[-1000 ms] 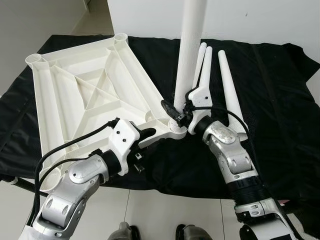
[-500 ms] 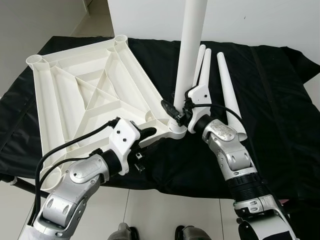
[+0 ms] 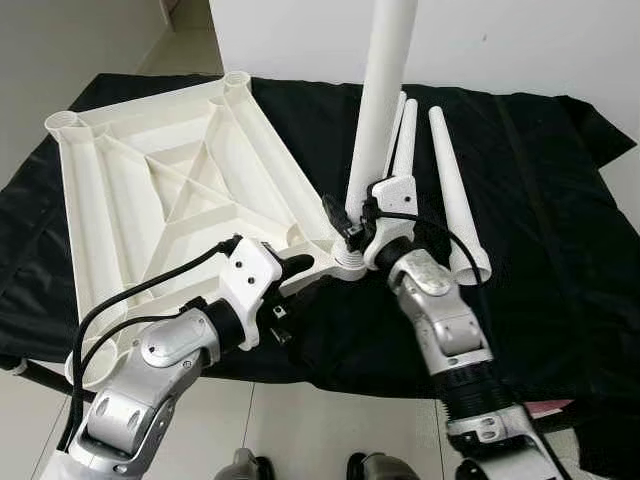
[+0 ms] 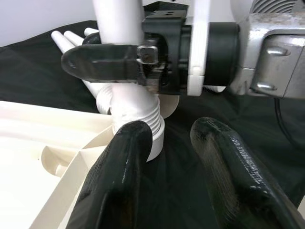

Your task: Building children table

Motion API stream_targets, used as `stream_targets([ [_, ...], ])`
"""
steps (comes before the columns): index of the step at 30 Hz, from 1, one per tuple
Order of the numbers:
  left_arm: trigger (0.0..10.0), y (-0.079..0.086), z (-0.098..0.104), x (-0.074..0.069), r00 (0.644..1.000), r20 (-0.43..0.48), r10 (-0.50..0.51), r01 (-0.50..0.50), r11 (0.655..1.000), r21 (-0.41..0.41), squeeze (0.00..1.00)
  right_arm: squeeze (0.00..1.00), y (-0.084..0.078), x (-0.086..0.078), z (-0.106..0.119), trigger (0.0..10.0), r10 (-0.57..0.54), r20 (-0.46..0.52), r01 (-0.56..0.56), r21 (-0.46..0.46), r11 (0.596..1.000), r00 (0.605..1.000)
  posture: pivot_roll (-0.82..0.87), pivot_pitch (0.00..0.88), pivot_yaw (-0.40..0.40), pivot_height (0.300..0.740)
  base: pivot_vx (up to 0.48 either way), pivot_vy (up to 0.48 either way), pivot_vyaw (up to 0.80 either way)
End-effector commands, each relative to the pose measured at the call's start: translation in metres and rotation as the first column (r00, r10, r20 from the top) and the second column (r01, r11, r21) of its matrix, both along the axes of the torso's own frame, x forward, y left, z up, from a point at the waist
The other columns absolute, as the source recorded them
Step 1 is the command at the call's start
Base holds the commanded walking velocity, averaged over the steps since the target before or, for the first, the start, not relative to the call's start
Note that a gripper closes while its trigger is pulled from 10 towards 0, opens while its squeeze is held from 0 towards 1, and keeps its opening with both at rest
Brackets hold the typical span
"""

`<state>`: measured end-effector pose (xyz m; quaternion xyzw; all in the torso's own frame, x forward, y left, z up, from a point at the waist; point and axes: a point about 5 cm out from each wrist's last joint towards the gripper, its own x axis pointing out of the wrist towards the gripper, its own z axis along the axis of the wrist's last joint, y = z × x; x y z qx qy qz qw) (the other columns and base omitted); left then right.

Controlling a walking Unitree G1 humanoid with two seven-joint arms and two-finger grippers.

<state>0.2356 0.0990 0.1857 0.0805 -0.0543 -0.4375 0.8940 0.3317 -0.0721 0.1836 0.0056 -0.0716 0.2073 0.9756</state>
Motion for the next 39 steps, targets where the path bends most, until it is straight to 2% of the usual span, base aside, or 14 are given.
stream_targets([
  [1, 10.0, -0.001, -0.003, 0.0, 1.0, -0.002, 0.002, -0.002, 1.0, 0.01, 0.0, 0.0, -0.002, -0.002, -0.052, 10.0, -0.053, -0.235, 0.042, -0.053, 0.998, 0.971, -0.01, 0.129, 0.052, 0.74, 0.0, 0.0, 0.0],
  [10, 10.0, -0.003, -0.004, -0.001, 1.0, 0.0, 0.016, -0.016, 1.0, -0.005, 0.0, 0.0, 0.016, 0.001, -0.046, 10.0, -0.053, -0.194, 0.037, -0.086, 0.996, 0.98, 0.0, 0.127, 0.034, 0.74, 0.0, 0.0, 0.0],
  [13, 10.0, -0.003, -0.004, -0.001, 1.0, 0.001, 0.021, -0.021, 1.0, -0.008, 0.0, 0.0, 0.016, 0.0, -0.047, 10.0, -0.05, -0.183, 0.033, -0.096, 0.995, 0.982, 0.0, 0.128, 0.027, 0.74, 0.0, 0.0, 0.0],
  [17, 10.0, -0.003, -0.004, -0.001, 1.0, 0.003, 0.029, -0.029, 1.0, -0.011, 0.0, 0.0, 0.01, -0.004, -0.049, 10.0, -0.054, -0.128, 0.039, -0.12, 0.992, 0.99, 0.0, 0.128, 0.027, 0.74, 0.0, 0.0, 0.0],
  [22, 10.0, -0.005, -0.005, -0.002, 1.0, -0.001, 0.029, -0.029, 0.999, -0.017, 0.0, 0.0, -0.011, -0.017, -0.059, 10.0, -0.048, 0.0, 0.048, -0.17, 0.984, 0.999, -0.01, 0.142, 0.025, 0.74, 0.0, 0.0, 0.0],
  [25, 10.0, -0.004, -0.005, -0.002, 1.0, -0.003, 0.028, -0.028, 0.999, -0.019, 0.0, 0.0, -0.016, -0.02, -0.062, 10.0, -0.044, 0.022, 0.048, -0.174, 0.984, 0.999, -0.01, 0.15, 0.028, 0.74, 0.0, 0.0, 0.0],
  [36, 10.0, -0.004, -0.005, -0.002, 1.0, -0.005, 0.023, -0.024, 1.0, -0.017, 0.0, 0.0, -0.021, -0.02, -0.073, 10.0, -0.049, -0.005, 0.047, -0.176, 0.983, 0.999, -0.01, 0.151, 0.034, 0.74, 0.0, 0.0, 0.0],
  [38, 10.0, -0.004, -0.005, -0.002, 1.0, -0.003, 0.023, -0.023, 1.0, -0.013, 0.0, 0.0, -0.02, -0.013, -0.075, 10.0, -0.039, -0.073, 0.025, -0.188, 0.982, 0.997, -0.01, 0.148, 0.038, 0.74, 0.0, 0.0, 0.0],
  [39, 10.0, -0.004, -0.005, -0.002, 1.0, -0.003, 0.023, -0.023, 1.0, -0.013, 0.0, 0.0, -0.02, -0.013, -0.075, 10.0, -0.039, -0.073, 0.025, -0.188, 0.982, 0.997, -0.01, 0.148, 0.038, 0.74, 0.0, 0.0, 0.0],
])
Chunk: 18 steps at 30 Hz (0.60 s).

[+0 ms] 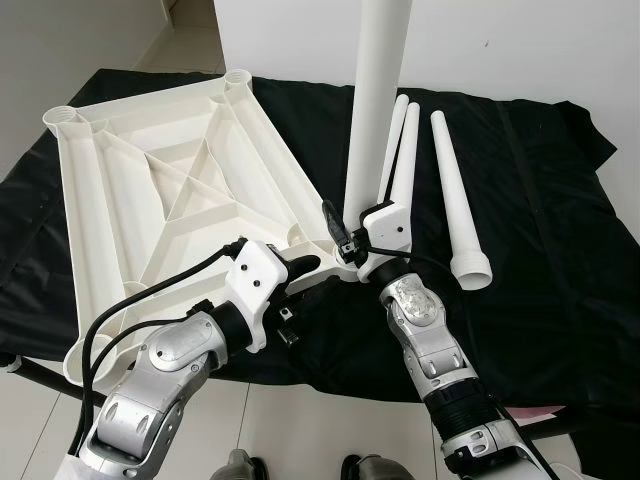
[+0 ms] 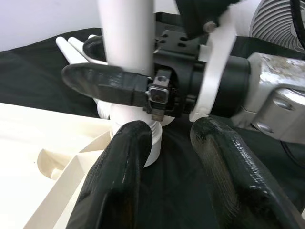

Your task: Building children table

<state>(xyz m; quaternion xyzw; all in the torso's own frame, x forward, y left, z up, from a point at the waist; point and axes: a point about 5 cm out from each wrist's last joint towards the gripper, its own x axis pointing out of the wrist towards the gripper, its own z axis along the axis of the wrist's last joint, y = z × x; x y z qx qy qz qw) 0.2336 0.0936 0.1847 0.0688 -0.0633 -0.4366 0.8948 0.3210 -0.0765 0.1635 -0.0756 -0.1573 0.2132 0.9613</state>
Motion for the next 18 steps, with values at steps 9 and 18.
stream_targets([
  [9, 10.0, 0.001, -0.004, 0.0, 1.0, -0.007, 0.02, -0.02, 1.0, 0.016, 0.0, 0.0, -0.015, 0.009, -0.048, 10.0, -0.045, -0.301, 0.018, -0.091, 0.996, 0.952, -0.01, 0.144, 0.036, 0.74, 0.0, 0.0, 0.0],
  [18, 10.0, 0.001, -0.004, 0.0, 1.0, -0.006, 0.021, -0.021, 1.0, 0.017, 0.0, 0.0, -0.015, 0.015, -0.05, 10.0, 0.012, -0.405, -0.036, -0.051, 0.998, 0.914, 0.0, 0.14, 0.03, 0.74, 0.0, 0.0, 0.0],
])
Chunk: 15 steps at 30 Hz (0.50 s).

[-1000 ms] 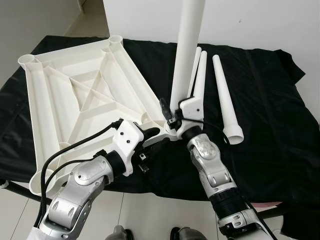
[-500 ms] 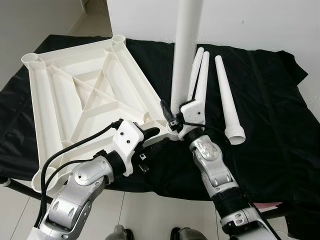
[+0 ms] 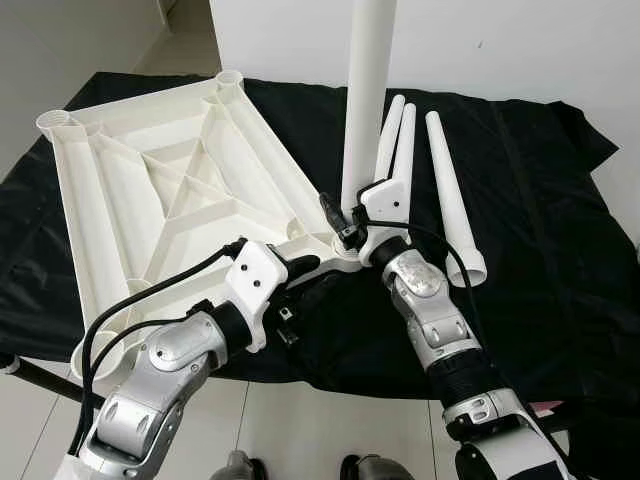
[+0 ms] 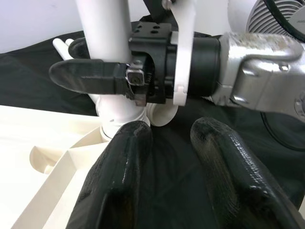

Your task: Building children table

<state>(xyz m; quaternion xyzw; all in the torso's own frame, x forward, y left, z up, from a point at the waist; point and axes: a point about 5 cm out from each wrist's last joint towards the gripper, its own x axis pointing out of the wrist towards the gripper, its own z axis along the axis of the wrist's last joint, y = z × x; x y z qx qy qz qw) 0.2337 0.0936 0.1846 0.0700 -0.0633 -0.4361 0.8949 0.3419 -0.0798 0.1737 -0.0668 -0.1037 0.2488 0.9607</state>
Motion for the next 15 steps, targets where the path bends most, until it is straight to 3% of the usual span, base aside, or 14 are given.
stream_targets([
  [1, 10.0, 0.0011, -0.0043, -0.0003, 1.0, -0.008, 0.02, -0.02, 1.0, 0.015, 0.0, 0.0, -0.0119, -0.0062, -0.0599, 10.0, -0.045, -0.297, 0.029, -0.057, 0.998, 0.954, 0.0, 0.14, 0.03, 0.74, 0.0, 0.0, 0.0],
  [15, 10.0, 0.0, -0.0049, -0.0008, 1.0, -0.006, 0.011, -0.01, 1.0, 0.018, 0.0, 0.0, -0.0165, -0.0058, -0.0648, 10.0, -0.043, -0.346, 0.022, -0.063, 0.998, 0.937, -0.01, 0.128, 0.028, 0.74, 0.0, 0.0, 0.0],
])
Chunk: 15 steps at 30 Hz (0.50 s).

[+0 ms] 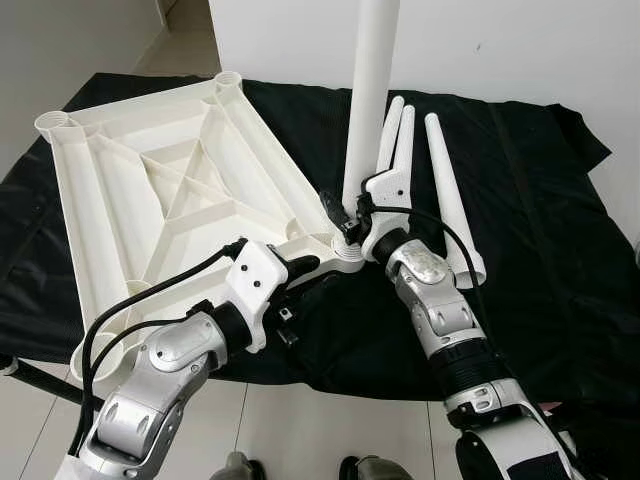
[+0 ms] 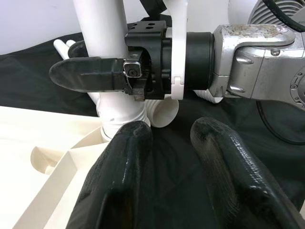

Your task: Building children table

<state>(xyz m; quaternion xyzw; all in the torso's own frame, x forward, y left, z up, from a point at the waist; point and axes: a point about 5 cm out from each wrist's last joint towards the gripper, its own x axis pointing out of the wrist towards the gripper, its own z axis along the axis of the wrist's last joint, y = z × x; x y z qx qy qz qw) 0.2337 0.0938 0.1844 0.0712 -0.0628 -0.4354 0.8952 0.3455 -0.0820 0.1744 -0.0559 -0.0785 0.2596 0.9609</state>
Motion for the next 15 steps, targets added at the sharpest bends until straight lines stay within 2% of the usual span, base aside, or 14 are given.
stream_targets([
  [1, 10.0, -0.0001, -0.0046, -0.0008, 1.0, -0.007, 0.009, -0.009, 1.0, 0.016, 0.0, 0.0, -0.0143, -0.0094, -0.0655, 10.0, -0.059, -0.293, 0.039, -0.076, 0.996, 0.954, -0.01, 0.128, 0.028, 0.74, 0.0, 0.0, 0.0],
  [5, 10.0, -0.0003, -0.0046, -0.0008, 1.0, -0.006, 0.009, -0.009, 1.0, 0.015, 0.0, 0.0, -0.0161, -0.0124, -0.0689, 10.0, -0.084, -0.29, 0.063, -0.082, 0.995, 0.953, -0.01, 0.128, 0.026, 0.74, 0.0, 0.0, 0.0],
  [8, 10.0, -0.0006, -0.0051, -0.0013, 1.0, -0.008, 0.01, -0.01, 1.0, 0.013, 0.0, 0.0, -0.0219, -0.0136, -0.0706, 10.0, -0.249, -0.292, 0.257, -0.012, 0.966, 0.923, -0.01, 0.128, 0.026, 0.74, 0.0, 0.0, 0.0],
  [9, 10.0, -0.0006, -0.0051, -0.0013, 1.0, -0.008, 0.01, -0.01, 1.0, 0.013, 0.0, 0.0, -0.0219, -0.0136, -0.0706, 10.0, -0.249, -0.292, 0.257, -0.012, 0.966, 0.923, -0.01, 0.128, 0.026, 0.74, 0.0, 0.0, 0.0],
  [11, 10.0, -0.0008, -0.005, -0.0013, 1.0, -0.008, 0.008, -0.008, 1.0, 0.013, 0.0, 0.0, -0.0204, -0.0129, -0.0662, 10.0, -0.317, -0.266, 0.335, 0.024, 0.942, 0.911, -0.01, 0.136, 0.026, 0.74, 0.0, 0.0, 0.0],
  [15, 10.0, -0.001, -0.0045, -0.001, 1.0, -0.007, 0.008, -0.008, 1.0, 0.012, 0.0, 0.0, -0.0151, -0.0132, -0.0631, 10.0, -0.353, -0.256, 0.378, 0.056, 0.924, 0.9, -0.01, 0.136, 0.026, 0.74, 0.0, 0.0, 0.0],
])
